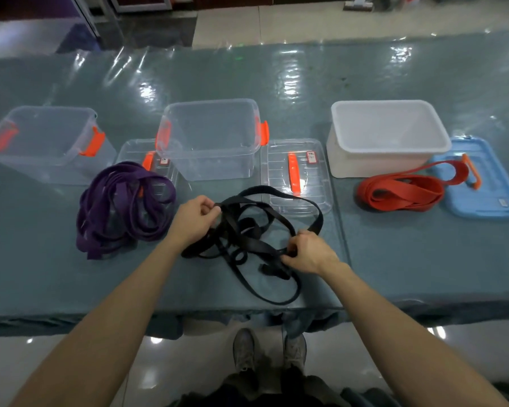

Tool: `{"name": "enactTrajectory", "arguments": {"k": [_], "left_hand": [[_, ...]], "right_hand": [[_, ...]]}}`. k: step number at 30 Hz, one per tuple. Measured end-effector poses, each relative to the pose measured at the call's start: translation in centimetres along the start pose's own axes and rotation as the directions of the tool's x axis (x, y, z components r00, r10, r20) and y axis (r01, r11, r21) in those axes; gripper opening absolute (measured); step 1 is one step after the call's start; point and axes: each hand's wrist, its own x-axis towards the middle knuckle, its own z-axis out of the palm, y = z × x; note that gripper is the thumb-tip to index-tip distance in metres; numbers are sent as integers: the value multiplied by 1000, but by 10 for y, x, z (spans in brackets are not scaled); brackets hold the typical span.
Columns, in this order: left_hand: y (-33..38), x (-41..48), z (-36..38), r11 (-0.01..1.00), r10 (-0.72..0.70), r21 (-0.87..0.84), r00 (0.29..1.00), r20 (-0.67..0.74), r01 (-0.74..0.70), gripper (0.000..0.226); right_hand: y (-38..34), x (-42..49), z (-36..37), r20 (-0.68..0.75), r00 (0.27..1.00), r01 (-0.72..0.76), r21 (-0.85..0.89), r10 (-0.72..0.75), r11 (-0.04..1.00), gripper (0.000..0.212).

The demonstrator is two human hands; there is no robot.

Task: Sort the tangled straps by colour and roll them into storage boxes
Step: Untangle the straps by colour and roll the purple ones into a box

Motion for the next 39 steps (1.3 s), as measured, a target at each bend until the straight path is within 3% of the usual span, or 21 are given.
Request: {"name": "enactTrajectory", "arguments": {"k": [3,5,7,9,12,13,16,20,22,25,27,30,33,35,37,39], "left_hand": [[-8,-2,-10,1000,-23,10,995,-98,24,15],[-12,-8,-18,998,-24,-55,989,-148,16,14],[-17,-12,-27,998,-20,-65,987,-161,10,24],[-25,-14,-36,993,-4,114,999,-42,8,30],[-29,-22,-41,918,-51,393,969,243,-50,11],[-29,-23,-40,906,-43,417,966,254,-69,24],[-17,-21,-36,945,41,314,986,163,-91,37],[28,-1,-41,976,166,120,976,143,-183,49],[62,8,-52,979,205,-29,964,171,-203,81],[107,16,-69,969,226,-161,942,249,-190,152],[131,18,-80,962,259,-149,937,235,-229,169],[168,19,-97,926,337,-215,935,109,-309,152],[203,18,-123,845,422,-369,907,17,-387,74],[225,14,-142,742,506,-535,861,52,-404,41],[240,8,-158,580,607,-750,782,138,-318,45],[251,2,-167,507,679,-833,699,225,-224,61]], "right_hand": [[-4,-4,4,-204,970,-77,257,132,963,45],[-6,-1,4,-387,859,-163,413,334,896,49],[-4,5,1,-298,781,-306,584,549,752,75],[1,11,-4,-72,767,-416,700,637,580,74],[3,13,-15,83,813,-403,794,576,456,28],[-3,11,-22,85,831,-376,815,550,441,23],[-27,10,-63,-71,905,-161,855,419,493,24],[-75,7,-168,-185,978,99,815,95,571,29],[-105,-2,-225,-258,966,205,717,-19,666,28],[-146,-31,-296,-349,921,356,568,-174,742,28],[-169,-55,-335,-377,884,438,463,-276,770,28],[-197,-88,-381,-441,809,555,357,-388,751,21],[-213,-115,-423,-550,712,664,326,-437,673,16],[-217,-126,-448,-642,638,711,278,-425,646,16],[-219,-130,-466,-691,589,733,238,-419,637,19],[-221,-129,-477,-698,577,730,209,-423,650,15]]}}
